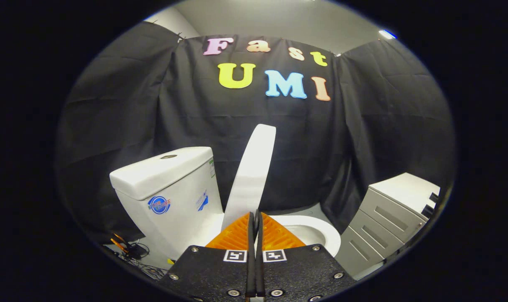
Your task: Open the toilet lid.
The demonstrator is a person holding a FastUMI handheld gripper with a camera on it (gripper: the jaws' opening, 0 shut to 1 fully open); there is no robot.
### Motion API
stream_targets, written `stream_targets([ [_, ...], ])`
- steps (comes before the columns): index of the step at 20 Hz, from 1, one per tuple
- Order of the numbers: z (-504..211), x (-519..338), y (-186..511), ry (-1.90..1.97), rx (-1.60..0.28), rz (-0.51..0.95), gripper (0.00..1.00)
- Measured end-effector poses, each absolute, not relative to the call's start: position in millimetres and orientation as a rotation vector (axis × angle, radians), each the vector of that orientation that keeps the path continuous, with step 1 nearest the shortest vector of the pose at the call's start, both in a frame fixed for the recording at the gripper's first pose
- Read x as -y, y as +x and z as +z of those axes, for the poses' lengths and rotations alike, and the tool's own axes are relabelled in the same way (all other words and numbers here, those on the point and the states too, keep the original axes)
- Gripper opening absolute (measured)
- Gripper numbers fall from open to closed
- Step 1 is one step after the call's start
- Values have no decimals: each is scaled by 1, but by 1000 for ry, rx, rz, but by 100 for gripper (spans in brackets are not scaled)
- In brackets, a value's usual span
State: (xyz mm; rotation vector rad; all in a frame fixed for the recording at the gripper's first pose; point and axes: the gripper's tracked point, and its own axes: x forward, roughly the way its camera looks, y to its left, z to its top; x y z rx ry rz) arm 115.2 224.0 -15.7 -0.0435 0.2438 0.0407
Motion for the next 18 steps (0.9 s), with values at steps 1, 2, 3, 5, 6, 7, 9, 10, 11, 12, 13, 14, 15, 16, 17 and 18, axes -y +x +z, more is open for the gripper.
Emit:
stream_targets([
  [1,-14,-230,114,-82,-233,50,0],
  [2,-13,-236,114,-117,-228,54,0],
  [3,-14,-241,114,-145,-222,59,0],
  [5,-14,-250,117,-158,-212,67,0],
  [6,-13,-257,116,-168,-207,82,0],
  [7,-12,-262,117,-185,-202,94,0],
  [9,-10,-272,116,-226,-189,115,0],
  [10,-9,-276,116,-244,-182,124,0],
  [11,-10,-281,116,-253,-181,132,0],
  [12,-10,-285,116,-250,-173,141,0],
  [13,-10,-291,116,-244,-171,149,0],
  [14,-9,-297,117,-243,-168,158,0],
  [15,-9,-301,116,-250,-166,167,0],
  [16,-8,-306,115,-263,-165,176,0],
  [17,-9,-311,116,-279,-161,186,0],
  [18,-10,-314,116,-288,-158,195,0],
])
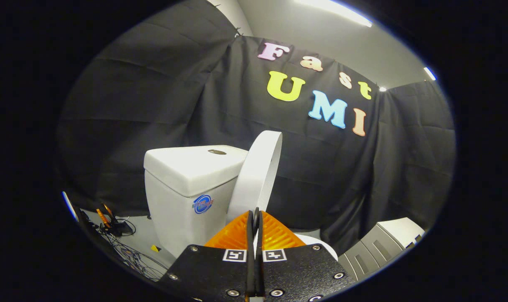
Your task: Open the toilet lid.
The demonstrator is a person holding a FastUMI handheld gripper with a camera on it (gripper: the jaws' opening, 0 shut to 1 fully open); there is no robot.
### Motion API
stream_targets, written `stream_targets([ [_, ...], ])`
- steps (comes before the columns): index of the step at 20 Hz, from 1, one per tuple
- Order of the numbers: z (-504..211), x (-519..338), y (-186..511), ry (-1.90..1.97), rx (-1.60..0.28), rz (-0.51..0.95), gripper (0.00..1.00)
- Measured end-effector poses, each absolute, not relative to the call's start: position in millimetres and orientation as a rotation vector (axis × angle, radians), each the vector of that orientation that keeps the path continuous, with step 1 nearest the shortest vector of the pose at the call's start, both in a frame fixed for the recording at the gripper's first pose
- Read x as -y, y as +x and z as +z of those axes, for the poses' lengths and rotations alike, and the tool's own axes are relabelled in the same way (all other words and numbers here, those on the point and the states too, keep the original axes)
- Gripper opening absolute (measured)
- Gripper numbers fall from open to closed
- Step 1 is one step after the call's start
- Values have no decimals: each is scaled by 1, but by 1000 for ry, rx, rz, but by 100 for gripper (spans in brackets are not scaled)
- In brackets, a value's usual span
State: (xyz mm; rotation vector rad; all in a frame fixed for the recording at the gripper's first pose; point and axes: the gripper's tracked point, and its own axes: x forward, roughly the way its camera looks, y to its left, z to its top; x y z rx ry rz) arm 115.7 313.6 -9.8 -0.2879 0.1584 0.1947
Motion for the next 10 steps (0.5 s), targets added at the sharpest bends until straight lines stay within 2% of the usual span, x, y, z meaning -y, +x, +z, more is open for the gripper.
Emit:
stream_targets([
  [10,-12,-339,113,-292,-150,248,0],
])
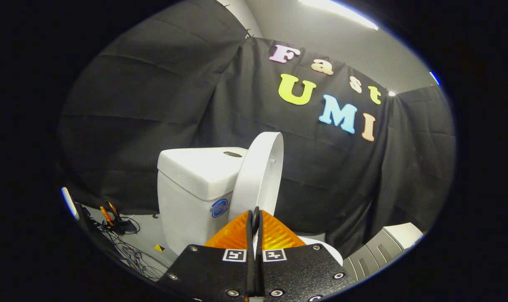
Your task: Open the toilet lid.
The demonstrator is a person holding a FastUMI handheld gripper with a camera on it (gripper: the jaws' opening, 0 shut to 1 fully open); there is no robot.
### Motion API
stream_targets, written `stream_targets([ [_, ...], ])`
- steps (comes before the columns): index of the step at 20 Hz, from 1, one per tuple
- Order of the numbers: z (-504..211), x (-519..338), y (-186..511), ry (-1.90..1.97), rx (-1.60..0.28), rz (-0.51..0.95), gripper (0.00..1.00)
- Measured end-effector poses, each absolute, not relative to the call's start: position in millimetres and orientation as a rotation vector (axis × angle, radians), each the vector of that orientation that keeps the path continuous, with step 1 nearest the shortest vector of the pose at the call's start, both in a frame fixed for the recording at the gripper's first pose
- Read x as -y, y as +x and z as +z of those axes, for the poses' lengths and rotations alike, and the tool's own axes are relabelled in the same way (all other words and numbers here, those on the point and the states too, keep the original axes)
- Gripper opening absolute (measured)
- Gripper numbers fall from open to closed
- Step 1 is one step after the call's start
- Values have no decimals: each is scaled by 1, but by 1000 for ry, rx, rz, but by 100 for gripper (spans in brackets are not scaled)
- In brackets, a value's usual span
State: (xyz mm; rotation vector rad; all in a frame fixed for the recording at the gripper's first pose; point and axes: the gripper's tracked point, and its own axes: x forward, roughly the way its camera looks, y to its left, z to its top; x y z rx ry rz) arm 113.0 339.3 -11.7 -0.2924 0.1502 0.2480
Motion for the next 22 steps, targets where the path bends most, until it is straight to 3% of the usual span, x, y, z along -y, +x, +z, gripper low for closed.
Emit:
stream_targets([
  [12,-8,-342,119,-302,-161,293,0],
  [15,-8,-345,118,-300,-165,328,6],
  [19,-3,-341,115,-361,-141,332,26],
  [22,-9,-348,114,-329,-152,355,90],
])
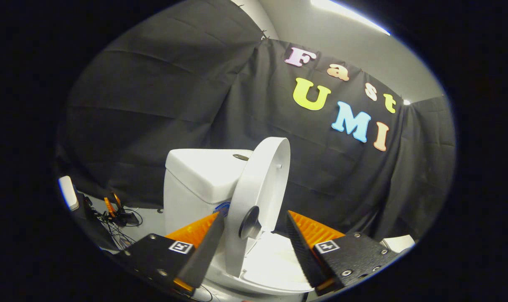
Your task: Open the toilet lid.
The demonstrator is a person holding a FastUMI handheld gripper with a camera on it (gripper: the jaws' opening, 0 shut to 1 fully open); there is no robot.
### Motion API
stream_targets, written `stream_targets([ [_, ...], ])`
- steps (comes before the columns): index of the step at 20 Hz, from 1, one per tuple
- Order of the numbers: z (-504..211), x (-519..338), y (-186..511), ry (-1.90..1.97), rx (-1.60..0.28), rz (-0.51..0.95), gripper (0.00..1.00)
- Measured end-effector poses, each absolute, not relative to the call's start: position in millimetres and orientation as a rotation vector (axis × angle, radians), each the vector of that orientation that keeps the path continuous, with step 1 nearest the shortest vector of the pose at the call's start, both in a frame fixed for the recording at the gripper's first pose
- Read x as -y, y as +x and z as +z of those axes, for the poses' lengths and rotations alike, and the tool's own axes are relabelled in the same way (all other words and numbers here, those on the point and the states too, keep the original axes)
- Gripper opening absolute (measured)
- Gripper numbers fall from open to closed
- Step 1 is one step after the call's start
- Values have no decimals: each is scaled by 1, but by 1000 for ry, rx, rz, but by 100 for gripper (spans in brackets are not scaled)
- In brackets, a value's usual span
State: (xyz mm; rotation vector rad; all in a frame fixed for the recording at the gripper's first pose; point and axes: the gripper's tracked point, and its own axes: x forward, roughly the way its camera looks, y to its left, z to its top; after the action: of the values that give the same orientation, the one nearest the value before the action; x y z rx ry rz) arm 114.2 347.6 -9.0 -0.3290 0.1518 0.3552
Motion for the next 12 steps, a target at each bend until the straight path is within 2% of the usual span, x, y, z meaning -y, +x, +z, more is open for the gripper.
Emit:
stream_targets([
  [1,-11,-351,116,-310,-162,368,96],
  [6,18,-333,97,-259,-135,386,95],
  [12,65,-264,79,-220,-37,351,95],
])
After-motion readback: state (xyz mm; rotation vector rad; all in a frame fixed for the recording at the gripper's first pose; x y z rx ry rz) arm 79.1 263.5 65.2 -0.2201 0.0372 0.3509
